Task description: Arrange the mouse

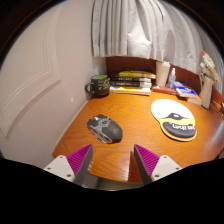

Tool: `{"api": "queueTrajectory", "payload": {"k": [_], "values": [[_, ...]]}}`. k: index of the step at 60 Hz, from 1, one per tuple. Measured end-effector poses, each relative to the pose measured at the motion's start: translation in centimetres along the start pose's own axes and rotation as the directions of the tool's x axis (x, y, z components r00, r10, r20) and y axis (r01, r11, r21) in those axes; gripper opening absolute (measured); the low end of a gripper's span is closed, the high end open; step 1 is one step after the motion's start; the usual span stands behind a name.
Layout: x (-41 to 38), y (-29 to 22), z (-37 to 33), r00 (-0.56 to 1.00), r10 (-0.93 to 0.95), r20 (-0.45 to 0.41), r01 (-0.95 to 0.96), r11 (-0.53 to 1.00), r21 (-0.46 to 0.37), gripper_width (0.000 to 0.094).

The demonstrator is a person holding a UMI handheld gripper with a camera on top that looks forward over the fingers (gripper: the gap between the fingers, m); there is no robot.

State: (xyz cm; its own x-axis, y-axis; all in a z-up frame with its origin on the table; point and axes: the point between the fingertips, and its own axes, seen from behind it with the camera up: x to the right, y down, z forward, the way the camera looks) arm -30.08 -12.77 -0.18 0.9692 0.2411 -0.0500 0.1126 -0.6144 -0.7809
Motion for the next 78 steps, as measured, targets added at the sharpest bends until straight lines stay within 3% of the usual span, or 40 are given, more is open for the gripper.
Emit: {"api": "queueTrajectory", "payload": {"k": [23,30,38,59,64,69,78], "values": [[0.8,-6.5,9.6,0.997,0.008,-0.083,-0.011,0.999,-0.039,0.0824],[2.3,-7.5,11.3,0.992,0.009,-0.126,-0.017,0.998,-0.066,0.0745],[2.1,-8.0,12.5,0.993,0.036,-0.111,-0.045,0.996,-0.077,0.0560],[2.2,-8.1,12.7,0.993,0.056,-0.105,-0.070,0.988,-0.135,0.0401],[1.5,-8.4,12.8,0.996,0.051,-0.078,-0.064,0.984,-0.169,0.0401],[0.3,-11.0,11.7,0.998,0.055,-0.021,-0.057,0.988,-0.144,0.0400],[1.8,-19.2,6.3,0.999,-0.030,-0.021,0.030,0.999,-0.029,0.0401]]}}
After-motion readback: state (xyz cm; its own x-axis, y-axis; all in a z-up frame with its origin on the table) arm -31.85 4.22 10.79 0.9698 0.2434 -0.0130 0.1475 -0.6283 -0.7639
